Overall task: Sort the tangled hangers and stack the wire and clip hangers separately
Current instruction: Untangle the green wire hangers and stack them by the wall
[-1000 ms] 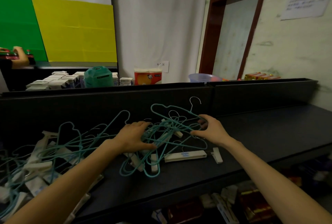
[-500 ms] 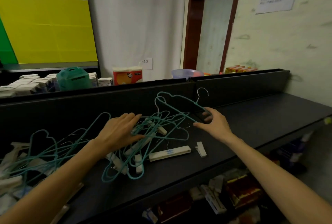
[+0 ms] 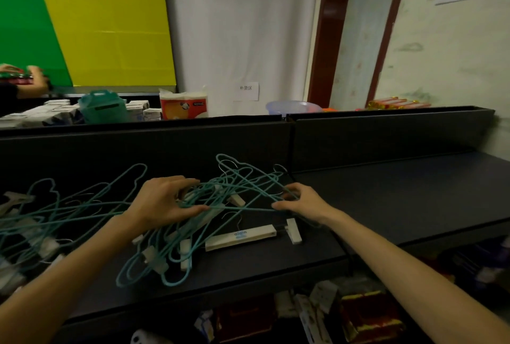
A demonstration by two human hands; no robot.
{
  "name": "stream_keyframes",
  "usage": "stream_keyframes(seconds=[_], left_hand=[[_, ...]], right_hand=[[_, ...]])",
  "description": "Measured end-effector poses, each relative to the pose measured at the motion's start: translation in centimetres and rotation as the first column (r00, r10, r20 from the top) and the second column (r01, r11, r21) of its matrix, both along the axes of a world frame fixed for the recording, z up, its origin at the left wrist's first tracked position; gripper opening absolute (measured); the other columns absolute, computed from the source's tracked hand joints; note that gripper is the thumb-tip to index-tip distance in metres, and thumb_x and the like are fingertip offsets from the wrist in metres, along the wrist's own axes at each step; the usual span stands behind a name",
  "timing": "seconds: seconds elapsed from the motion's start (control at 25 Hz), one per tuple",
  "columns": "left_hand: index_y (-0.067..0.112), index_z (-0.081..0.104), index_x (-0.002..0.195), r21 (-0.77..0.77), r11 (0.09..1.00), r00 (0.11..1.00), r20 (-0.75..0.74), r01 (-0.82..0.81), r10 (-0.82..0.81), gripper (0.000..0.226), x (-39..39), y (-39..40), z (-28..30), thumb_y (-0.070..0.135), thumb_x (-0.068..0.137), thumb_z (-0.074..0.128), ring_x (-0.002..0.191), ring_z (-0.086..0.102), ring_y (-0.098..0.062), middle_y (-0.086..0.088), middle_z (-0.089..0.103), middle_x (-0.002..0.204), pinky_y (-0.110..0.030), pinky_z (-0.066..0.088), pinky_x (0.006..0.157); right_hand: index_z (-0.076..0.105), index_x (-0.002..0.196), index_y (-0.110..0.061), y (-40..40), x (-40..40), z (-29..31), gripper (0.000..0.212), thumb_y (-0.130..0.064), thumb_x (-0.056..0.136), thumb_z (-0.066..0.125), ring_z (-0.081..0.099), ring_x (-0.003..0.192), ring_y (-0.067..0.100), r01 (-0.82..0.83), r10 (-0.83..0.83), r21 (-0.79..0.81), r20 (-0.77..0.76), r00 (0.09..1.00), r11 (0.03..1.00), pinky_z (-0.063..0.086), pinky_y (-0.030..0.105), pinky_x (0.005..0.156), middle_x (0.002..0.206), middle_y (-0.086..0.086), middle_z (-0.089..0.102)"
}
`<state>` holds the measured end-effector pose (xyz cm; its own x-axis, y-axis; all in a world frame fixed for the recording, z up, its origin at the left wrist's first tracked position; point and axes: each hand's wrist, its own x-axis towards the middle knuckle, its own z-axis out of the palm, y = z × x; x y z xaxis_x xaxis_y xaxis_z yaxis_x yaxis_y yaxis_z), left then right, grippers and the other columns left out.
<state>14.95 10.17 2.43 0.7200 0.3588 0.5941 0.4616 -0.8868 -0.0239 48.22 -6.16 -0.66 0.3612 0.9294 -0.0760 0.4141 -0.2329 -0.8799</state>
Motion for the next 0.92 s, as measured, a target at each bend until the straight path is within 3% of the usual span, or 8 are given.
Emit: stream_keyframes(seconds=[0.16, 0.32, 0.44, 0.52, 0.64, 0.72, 0.92], left_hand=[[0.023, 0.071, 0.122, -0.009, 0.998, 0.998, 0.001, -0.055, 0.055, 0.076, 0.9, -2.5, -0.3, 0.082, 0.075, 0.058, 0.057, 0.054, -0.002, 0.017, 0.055, 0.072, -0.026, 0.05, 0.05], [0.024, 0.069, 0.124, -0.01, 0.995, 0.995, 0.001, -0.098, 0.098, 0.074, 0.0, -4.0, -0.3, 0.079, 0.075, 0.062, 0.058, 0.055, -0.003, 0.017, 0.055, 0.074, -0.026, 0.049, 0.05], [0.024, 0.069, 0.126, 0.004, 0.997, 0.997, -0.013, -0.071, 0.071, 0.073, -0.7, -4.7, -0.1, 0.075, 0.075, 0.068, 0.057, 0.055, -0.005, 0.016, 0.055, 0.074, -0.027, 0.05, 0.049], [0.023, 0.069, 0.126, 0.021, 0.999, 0.999, -0.004, -0.046, 0.046, 0.071, -0.7, -4.9, 0.1, 0.071, 0.074, 0.072, 0.056, 0.054, -0.005, 0.016, 0.054, 0.074, -0.028, 0.05, 0.049], [0.023, 0.07, 0.124, 0.021, 1.0, 1.0, 0.018, -0.001, 0.001, 0.069, -0.2, -4.8, 0.2, 0.071, 0.074, 0.072, 0.057, 0.055, -0.007, 0.014, 0.056, 0.073, -0.03, 0.05, 0.048], [0.021, 0.071, 0.122, 0.011, 1.0, 0.999, 0.041, 0.019, -0.019, 0.069, 0.6, -4.4, 0.3, 0.072, 0.074, 0.071, 0.058, 0.055, -0.006, 0.014, 0.057, 0.074, -0.029, 0.05, 0.049], [0.019, 0.072, 0.118, -0.108, 0.992, 0.983, 0.179, 0.064, -0.044, 0.068, 3.5, -3.7, 1.3, 0.072, 0.075, 0.068, 0.06, 0.055, 0.0, 0.015, 0.057, 0.073, -0.025, 0.05, 0.054]], right_hand=[[0.065, 0.117, -0.012, 1.2, 1.1, -0.4, 0.048, -0.025, 0.076, 0.087, 0.074, 0.09, 0.014, -0.028, 0.032, 0.021, -0.23, 0.973, 0.999, 0.055, 0.021, 0.073, 0.109, 0.002, 0.075], [0.064, 0.118, -0.01, 2.9, 1.2, 0.3, 0.058, -0.019, 0.068, 0.092, 0.074, 0.095, 0.015, -0.02, 0.029, 0.032, -0.297, 0.954, 0.999, 0.058, 0.032, 0.089, 0.103, 0.004, 0.076], [0.066, 0.114, -0.012, 3.6, 0.7, 1.1, 0.052, -0.02, 0.069, 0.092, 0.072, 0.092, 0.012, -0.026, 0.033, 0.033, -0.225, 0.974, 0.999, 0.058, 0.028, 0.085, 0.1, 0.002, 0.075], [0.066, 0.111, -0.015, 3.5, 0.7, 1.9, 0.048, -0.023, 0.071, 0.091, 0.07, 0.096, 0.011, -0.053, 0.057, 0.029, -0.14, 0.989, 0.998, 0.056, 0.024, 0.083, 0.11, 0.004, 0.073], [0.055, 0.137, -0.012, 1.9, 2.1, 2.7, 0.079, -0.037, 0.07, 0.09, 0.063, 0.113, 0.02, 0.031, -0.038, 0.051, 0.157, 0.987, 0.998, 0.052, 0.031, 0.092, 0.127, 0.003, 0.064], [0.05, 0.142, -0.015, 0.7, 3.7, 3.3, 0.087, -0.045, 0.069, 0.089, 0.064, 0.108, 0.02, 0.1, -0.128, 0.104, 0.317, 0.94, 0.99, 0.054, 0.036, 0.091, 0.126, 0.0, 0.062], [0.056, 0.137, -0.014, -2.4, 5.4, 4.7, 0.077, -0.041, 0.072, 0.088, 0.063, 0.109, 0.018, 0.124, -0.163, 0.16, 0.262, 0.951, 0.979, 0.051, 0.03, 0.091, 0.117, 0.0, 0.063]])
